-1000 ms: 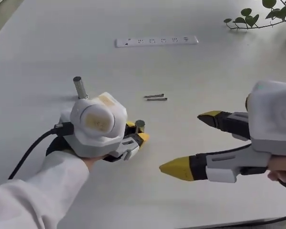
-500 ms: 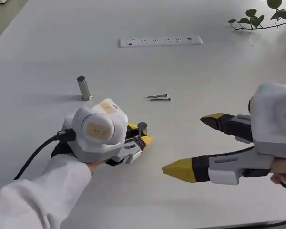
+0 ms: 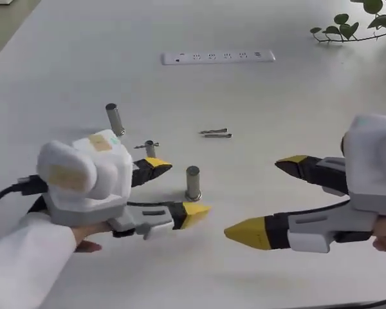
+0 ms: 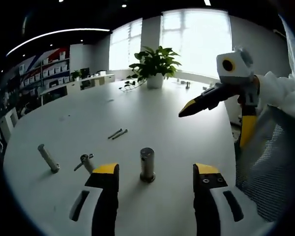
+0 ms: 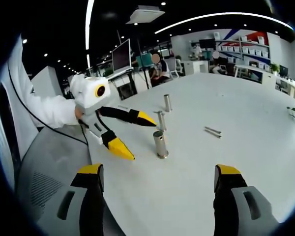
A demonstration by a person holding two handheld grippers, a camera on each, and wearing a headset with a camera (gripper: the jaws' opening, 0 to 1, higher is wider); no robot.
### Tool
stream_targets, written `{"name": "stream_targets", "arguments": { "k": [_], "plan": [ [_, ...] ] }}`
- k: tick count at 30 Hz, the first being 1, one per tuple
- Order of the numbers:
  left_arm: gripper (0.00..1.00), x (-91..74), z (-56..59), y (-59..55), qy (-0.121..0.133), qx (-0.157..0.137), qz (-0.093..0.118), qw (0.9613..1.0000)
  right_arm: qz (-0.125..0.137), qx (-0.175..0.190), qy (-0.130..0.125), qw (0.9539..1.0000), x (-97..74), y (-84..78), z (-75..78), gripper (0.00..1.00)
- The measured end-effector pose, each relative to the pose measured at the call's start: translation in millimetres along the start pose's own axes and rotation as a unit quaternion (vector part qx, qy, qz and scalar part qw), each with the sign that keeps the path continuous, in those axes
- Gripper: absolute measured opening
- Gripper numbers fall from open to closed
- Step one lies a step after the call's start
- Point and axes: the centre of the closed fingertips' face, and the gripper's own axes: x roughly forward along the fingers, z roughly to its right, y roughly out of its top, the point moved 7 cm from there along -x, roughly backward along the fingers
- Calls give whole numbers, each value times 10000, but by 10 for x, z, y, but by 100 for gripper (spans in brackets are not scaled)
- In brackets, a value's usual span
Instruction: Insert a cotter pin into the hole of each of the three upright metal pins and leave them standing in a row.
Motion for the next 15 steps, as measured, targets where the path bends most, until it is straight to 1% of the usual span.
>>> {"name": "stream_targets", "arguments": {
  "k": [1, 2, 3, 5, 6, 7, 8, 9, 10, 11, 13, 15],
  "plan": [
    [74, -38, 8, -3, -52, -123, 50, 9999, -2, -2, 2, 10000, 2, 3, 2, 91],
    [81, -102, 16, -23, -156, -258, 56, 9995, -5, -3, 6, 10000, 1, 5, 2, 91],
    [89, -138, 19, -34, -196, -298, 54, 9994, -17, -8, 15, 10000, 3, 8, 3, 91],
    [97, -215, 32, -61, -192, -279, 37, 9994, -48, -32, 32, 10000, 5, 15, 9, 91],
    [99, -263, 49, -71, -80, -218, 1, 9997, -59, -44, 36, 10000, 5, 21, 12, 91],
    [99, -278, 54, -74, -65, -207, 7, 9998, -73, -65, 45, 9999, 4, 34, 20, 91],
    [99, -301, 80, -71, -92, -222, 43, 9997, -77, -85, 47, 9999, 1, 44, 26, 91],
    [99, -329, 130, -64, -188, -285, 59, 9994, -81, -102, 45, 9999, -2, 64, 45, 91],
    [100, -345, 154, -55, -208, -326, 98, 9992, -90, -114, 54, 9999, -5, 77, 56, 91],
    [100, -365, 186, -37, -220, -395, 173, 9988, -98, -126, 63, 9999, -8, 89, 68, 91],
    [100, -398, 226, -14, -219, -481, 243, 9983, -134, -158, 61, 9998, -8, 120, 114, 91],
    [99, -423, 247, -4, -187, -529, 235, 9981, -234, -194, 112, 9995, 4, 129, 176, 90]
  ]
}}
